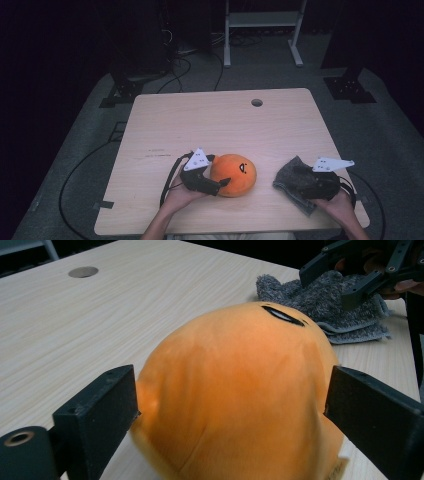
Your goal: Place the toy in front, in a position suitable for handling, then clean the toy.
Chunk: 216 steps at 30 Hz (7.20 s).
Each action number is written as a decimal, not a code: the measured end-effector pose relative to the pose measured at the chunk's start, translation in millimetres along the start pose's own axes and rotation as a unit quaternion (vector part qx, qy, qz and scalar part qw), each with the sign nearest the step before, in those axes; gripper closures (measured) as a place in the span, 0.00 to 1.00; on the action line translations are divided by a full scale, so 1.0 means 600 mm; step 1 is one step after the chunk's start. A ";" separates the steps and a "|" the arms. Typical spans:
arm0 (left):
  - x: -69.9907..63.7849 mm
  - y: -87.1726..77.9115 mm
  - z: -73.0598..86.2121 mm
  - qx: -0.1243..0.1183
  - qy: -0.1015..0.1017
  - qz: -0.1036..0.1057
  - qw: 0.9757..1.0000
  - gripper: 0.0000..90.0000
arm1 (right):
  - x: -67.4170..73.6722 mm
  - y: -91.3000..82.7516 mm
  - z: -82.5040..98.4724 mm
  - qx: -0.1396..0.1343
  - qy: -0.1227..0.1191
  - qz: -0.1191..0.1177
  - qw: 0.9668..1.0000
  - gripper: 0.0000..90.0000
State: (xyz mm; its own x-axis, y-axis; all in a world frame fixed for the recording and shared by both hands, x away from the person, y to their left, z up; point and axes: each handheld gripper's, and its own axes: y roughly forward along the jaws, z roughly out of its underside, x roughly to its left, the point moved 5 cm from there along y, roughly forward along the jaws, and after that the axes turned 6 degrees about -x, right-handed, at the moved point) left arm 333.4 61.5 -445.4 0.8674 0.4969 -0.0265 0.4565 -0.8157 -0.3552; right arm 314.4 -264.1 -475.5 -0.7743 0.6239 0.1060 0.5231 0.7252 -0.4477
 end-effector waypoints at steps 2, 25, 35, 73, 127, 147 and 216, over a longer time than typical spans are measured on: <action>0.000 -0.002 0.000 -0.001 0.001 -0.002 1.000 0.07 | 0.002 0.002 -0.002 0.000 -0.005 0.004 1.000 0.30; -0.003 0.016 0.016 0.030 0.012 0.012 0.999 0.23 | -0.023 0.037 0.022 0.111 -0.040 0.065 0.991 0.89; -0.007 0.026 0.010 0.033 0.016 0.004 0.999 0.26 | 0.081 0.029 -0.098 -0.029 -0.085 -0.022 0.996 0.89; 0.019 0.032 0.019 0.047 -0.041 0.016 0.998 0.32 | 0.092 0.094 -0.063 -0.011 -0.126 -0.009 0.992 0.88; -0.008 0.006 0.039 0.060 0.040 0.057 0.996 0.29 | 0.108 0.133 -0.157 -0.048 -0.106 -0.084 0.990 0.90; -0.013 0.004 0.034 0.080 0.053 0.070 0.993 0.29 | 0.059 0.106 -0.066 0.004 -0.055 -0.067 0.996 0.90; 0.008 0.043 0.010 0.068 -0.043 0.047 0.996 0.27 | 0.130 0.120 -0.117 -0.029 -0.136 -0.059 0.989 0.90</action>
State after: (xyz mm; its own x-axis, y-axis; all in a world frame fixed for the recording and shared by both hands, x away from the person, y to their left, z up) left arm 348.4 44.7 -460.0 0.8823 0.4484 -0.1432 0.3379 -0.8151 -0.4706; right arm 316.7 -142.9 -437.4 -0.8941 0.4385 -0.0916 0.4370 0.8086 -0.3940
